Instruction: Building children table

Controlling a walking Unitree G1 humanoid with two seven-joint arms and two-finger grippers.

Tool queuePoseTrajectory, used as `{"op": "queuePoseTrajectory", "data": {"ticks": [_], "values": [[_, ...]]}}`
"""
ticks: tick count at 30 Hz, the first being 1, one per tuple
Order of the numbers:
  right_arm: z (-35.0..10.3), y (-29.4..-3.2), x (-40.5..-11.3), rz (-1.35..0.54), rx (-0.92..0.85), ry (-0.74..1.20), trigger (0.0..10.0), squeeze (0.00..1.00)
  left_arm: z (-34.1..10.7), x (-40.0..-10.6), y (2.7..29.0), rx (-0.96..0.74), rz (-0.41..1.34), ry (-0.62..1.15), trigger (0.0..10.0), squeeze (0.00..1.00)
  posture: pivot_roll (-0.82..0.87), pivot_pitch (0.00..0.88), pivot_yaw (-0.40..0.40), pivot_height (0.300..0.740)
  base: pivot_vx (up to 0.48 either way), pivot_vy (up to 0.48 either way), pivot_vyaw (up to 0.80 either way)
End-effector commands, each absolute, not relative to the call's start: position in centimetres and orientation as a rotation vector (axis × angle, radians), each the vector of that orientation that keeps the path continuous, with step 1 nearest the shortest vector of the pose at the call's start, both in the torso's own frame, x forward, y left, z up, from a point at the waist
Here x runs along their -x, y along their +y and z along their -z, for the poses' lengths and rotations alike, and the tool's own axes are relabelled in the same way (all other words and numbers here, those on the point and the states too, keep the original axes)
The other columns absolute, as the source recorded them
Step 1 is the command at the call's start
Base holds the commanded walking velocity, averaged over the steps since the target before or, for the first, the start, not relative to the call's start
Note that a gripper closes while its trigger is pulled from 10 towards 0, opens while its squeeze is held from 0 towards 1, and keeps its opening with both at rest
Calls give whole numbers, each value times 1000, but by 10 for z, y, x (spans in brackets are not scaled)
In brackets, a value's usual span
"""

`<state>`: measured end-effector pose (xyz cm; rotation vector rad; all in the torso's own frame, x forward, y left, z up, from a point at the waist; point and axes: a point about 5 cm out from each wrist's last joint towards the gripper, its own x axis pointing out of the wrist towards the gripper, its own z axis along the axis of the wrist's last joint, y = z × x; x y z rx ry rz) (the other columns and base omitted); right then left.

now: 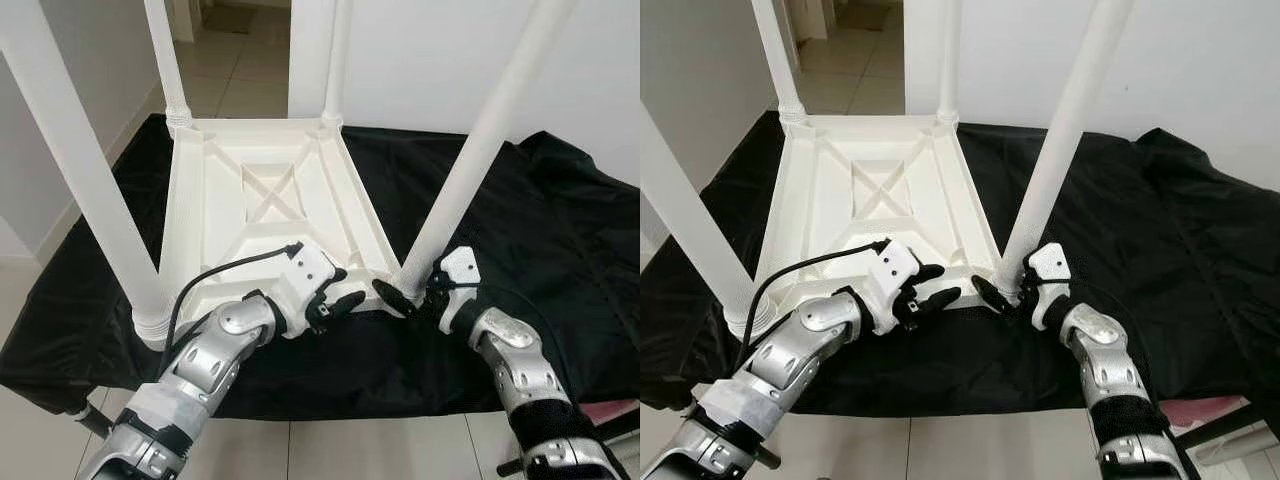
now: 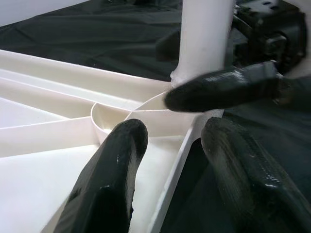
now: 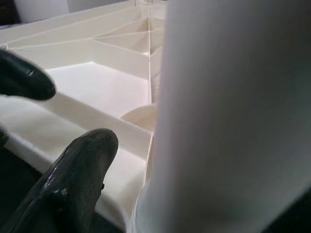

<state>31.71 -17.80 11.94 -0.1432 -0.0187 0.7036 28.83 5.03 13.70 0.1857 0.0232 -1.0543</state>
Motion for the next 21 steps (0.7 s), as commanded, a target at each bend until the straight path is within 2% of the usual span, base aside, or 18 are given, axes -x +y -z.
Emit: {"op": "queuePoseTrajectory", "data": {"ticks": [1, 2, 3, 4, 5, 18, 19, 21], "values": [[-117, -178, -319, -724, 151, -10, 10000, 0, -137, -287, 48, -198, 1136, 32, 10000, 0, 4, 0, -43, 740, 0, 0, 0], [-116, -178, -319, -730, 153, -7, 5255, 0, -137, -287, 48, -198, 1137, 32, 10000, 0, 5, 0, -43, 740, 0, 0, 0], [-115, -179, -320, -731, 163, -2, 3569, 0, -137, -287, 48, -199, 1138, 32, 10000, 0, 7, 0, -43, 740, 0, 0, 0], [-115, -179, -320, -731, 163, -2, 3569, 0, -137, -287, 48, -199, 1138, 32, 10000, 0, 7, 0, -43, 740, 0, 0, 0], [-114, -180, -319, -731, 163, 2, 0, 0, -137, -287, 48, -198, 1139, 33, 10000, 0, 8, 0, -42, 740, 0, 0, 0], [-106, -185, -313, -726, 129, 10, 0, 0, -135, -284, 48, -196, 1147, 40, 10000, 0, -1, 0, -36, 740, 0, 0, 0], [-106, -185, -312, -717, 120, 3, 10000, 0, -134, -284, 48, -196, 1147, 41, 10000, 0, -2, 0, -37, 740, 0, 0, 0], [-106, -184, -312, -697, 107, -6, 10000, 0, -134, -283, 48, -196, 1148, 41, 10000, 0, -4, 0, -38, 740, 0, 0, 0]]}}
